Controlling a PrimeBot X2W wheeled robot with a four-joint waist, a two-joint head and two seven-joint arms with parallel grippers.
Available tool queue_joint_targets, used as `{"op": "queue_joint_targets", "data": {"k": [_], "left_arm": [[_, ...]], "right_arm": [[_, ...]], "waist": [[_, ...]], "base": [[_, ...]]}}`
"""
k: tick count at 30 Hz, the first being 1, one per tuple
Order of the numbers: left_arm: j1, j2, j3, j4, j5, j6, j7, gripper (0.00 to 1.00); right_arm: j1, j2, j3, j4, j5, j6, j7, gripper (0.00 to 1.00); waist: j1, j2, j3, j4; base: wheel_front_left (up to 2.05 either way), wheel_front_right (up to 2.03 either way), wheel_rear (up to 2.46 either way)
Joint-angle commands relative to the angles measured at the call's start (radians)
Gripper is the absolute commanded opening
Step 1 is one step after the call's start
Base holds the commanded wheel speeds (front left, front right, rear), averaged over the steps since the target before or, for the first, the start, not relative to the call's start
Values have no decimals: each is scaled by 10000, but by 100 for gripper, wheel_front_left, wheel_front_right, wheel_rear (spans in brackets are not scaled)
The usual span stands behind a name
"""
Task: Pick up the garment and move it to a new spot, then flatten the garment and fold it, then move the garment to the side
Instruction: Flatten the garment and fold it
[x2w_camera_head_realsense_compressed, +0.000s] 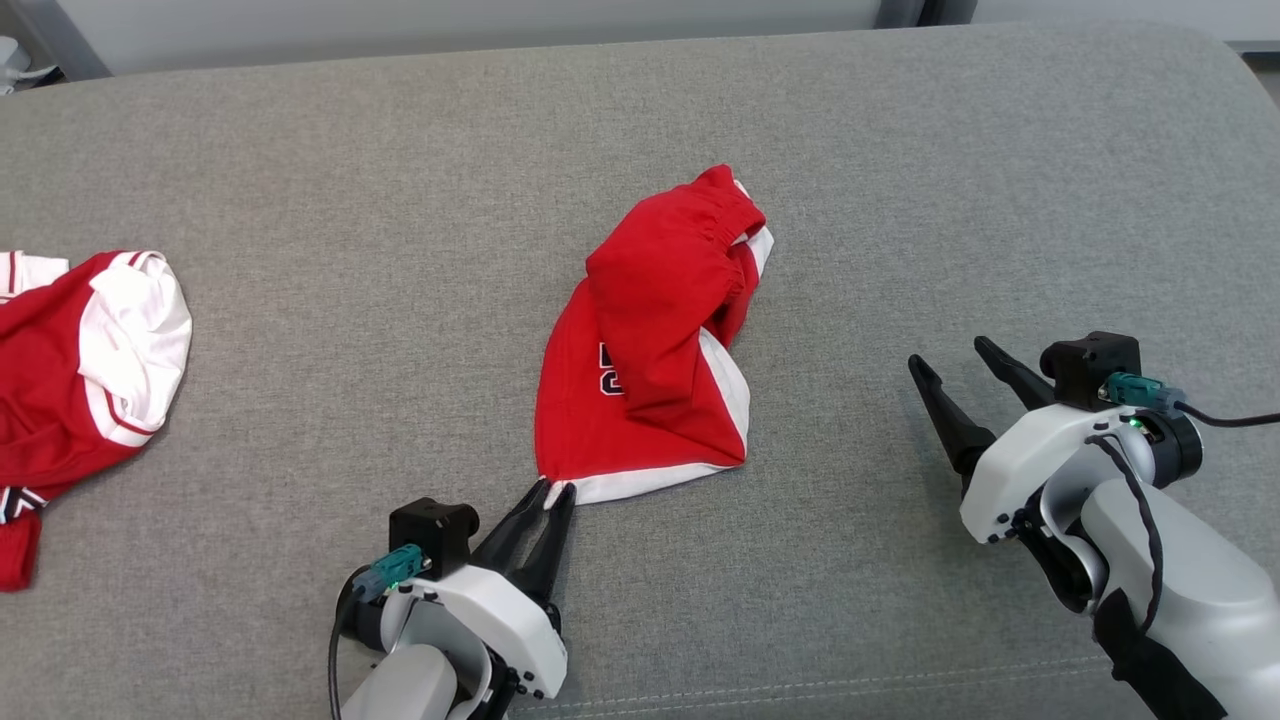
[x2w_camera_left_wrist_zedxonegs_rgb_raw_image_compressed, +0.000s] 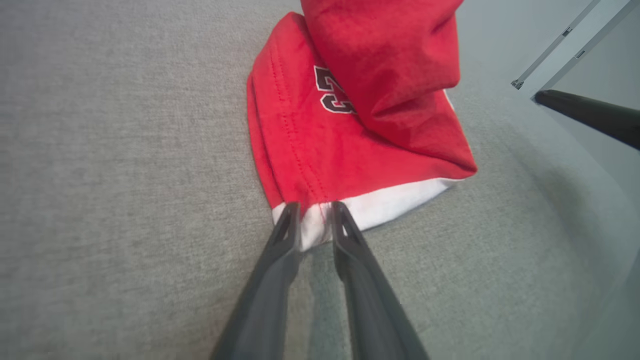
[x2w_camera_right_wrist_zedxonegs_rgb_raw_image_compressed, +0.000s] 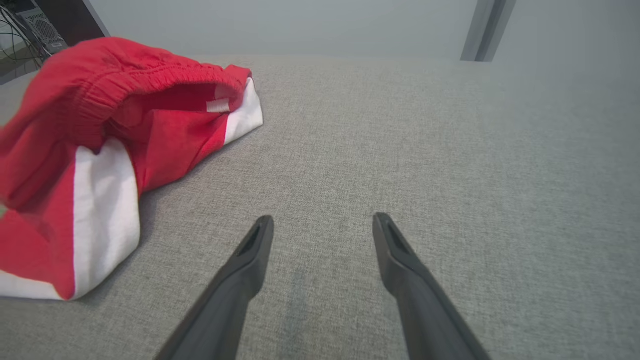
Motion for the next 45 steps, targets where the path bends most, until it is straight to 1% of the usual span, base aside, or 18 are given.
{"op": "queue_joint_targets", "data": {"k": [1,2,3,11,12,13,14,15,16,19,22,28,29,31,34,37,38,45], "left_arm": [[-125,89,217,-137,-86,-68,-61,38],[-137,89,210,-135,-107,-68,-61,76],[-145,89,214,-146,-120,-69,-61,100],[-106,89,139,-157,-205,-70,-61,100],[-112,89,87,-141,-213,-70,-61,88],[-123,89,5,-110,-240,-70,-61,49],[-144,89,-45,-76,-260,-70,-61,38],[-175,89,-88,-30,-241,-70,-61,3],[-193,89,-112,11,-253,-70,-61,0],[-252,89,-165,134,-307,-70,-61,0],[-365,89,199,-83,-149,-69,-61,0],[9,89,2751,-2121,934,565,-61,0],[9,89,2751,-2121,934,565,-61,0],[258,89,3487,-2747,1282,653,-61,0],[556,89,4055,-2975,1545,567,-61,0],[678,89,4381,-2985,1589,500,-61,0],[728,89,4415,-2921,1544,459,-61,0],[640,89,3898,-2858,1280,426,-61,0]], "right_arm": [[16,-32,61,-159,-46,-2,-146,100],[10,-12,67,-162,-48,-2,-146,100],[6,-3,71,-168,-51,-2,-146,100],[19,22,147,-178,-20,-2,-147,100],[22,13,149,-182,-11,-2,-147,100],[25,0,150,-183,-1,-2,-147,100],[23,-16,147,-186,6,-2,-147,100],[18,-25,141,-190,11,-2,-147,100],[15,-22,134,-192,8,-2,-147,100],[0,-16,101,-200,-4,-2,-147,100],[27,-31,53,-256,-14,-2,-147,100],[284,-87,74,-660,-40,-2,-147,100],[284,-87,74,-660,-40,-2,-147,100],[403,-116,265,-859,-24,-2,-147,100],[539,-121,725,-1177,101,-2,-147,100],[522,-110,1517,-1618,311,-2,-147,100],[385,-116,2030,-1770,437,-2,-134,100],[-305,95,3141,-1234,747,-2,134,100]], "waist": [[0,0,-12,36],[0,0,-22,52],[0,0,-28,68],[0,0,-73,39],[0,0,-70,28],[0,0,-64,16],[0,0,-58,8],[0,0,-54,-2],[0,0,-54,-12],[0,0,-70,-13],[0,0,-148,73],[0,0,-432,544],[0,0,-432,544],[0,0,-525,768],[0,0,-617,1085],[0,0,-612,1331],[0,0,-576,1461],[0,0,-364,1929]], "base": [[0,0,0],[0,0,0],[0,0,0],[0,0,0],[0,0,0],[0,0,0],[0,0,0],[0,0,0],[0,0,0],[0,0,0],[0,0,0],[0,0,0],[0,0,0],[0,0,0],[0,0,0],[0,0,0],[0,0,0],[0,0,0]]}}
